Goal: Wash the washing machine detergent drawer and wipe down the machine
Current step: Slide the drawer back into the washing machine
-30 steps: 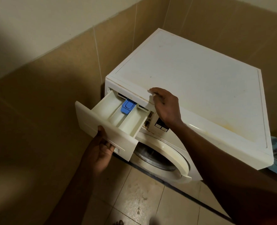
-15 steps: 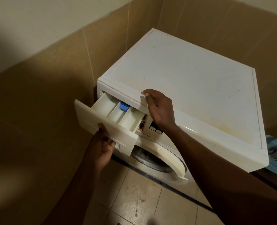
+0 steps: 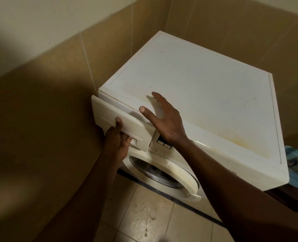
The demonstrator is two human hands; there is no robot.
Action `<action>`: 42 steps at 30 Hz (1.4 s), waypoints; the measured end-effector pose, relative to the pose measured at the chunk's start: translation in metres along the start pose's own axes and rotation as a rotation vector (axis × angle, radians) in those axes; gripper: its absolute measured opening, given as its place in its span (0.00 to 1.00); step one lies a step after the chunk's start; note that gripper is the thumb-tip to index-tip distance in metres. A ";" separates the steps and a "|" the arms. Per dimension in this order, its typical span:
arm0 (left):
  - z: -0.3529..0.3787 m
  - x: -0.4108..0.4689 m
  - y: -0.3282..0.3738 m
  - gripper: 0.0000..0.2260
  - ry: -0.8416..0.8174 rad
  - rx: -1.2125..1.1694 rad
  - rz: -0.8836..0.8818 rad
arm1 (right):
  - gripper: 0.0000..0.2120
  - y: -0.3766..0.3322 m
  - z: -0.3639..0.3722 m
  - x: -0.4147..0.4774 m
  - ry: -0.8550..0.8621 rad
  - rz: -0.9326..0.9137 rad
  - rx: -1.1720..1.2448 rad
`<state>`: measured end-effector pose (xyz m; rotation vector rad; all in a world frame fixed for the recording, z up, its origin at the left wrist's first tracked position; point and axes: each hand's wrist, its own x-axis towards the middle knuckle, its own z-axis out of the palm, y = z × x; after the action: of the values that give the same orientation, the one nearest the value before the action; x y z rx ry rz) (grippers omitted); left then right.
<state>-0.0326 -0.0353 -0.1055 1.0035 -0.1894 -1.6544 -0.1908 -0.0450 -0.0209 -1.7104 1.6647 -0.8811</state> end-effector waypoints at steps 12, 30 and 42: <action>0.019 0.018 0.012 0.44 0.107 0.309 0.022 | 0.39 0.016 0.009 0.003 0.022 -0.170 -0.272; 0.024 0.024 0.010 0.28 0.149 0.251 0.001 | 0.29 0.018 0.014 0.006 0.044 -0.170 -0.267; 0.048 0.003 0.015 0.32 0.330 0.504 0.179 | 0.30 0.021 0.003 -0.014 0.026 -0.190 -0.242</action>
<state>-0.0552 -0.0606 -0.0680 1.5736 -0.4749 -1.2784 -0.2010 -0.0316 -0.0403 -2.0565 1.7035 -0.8166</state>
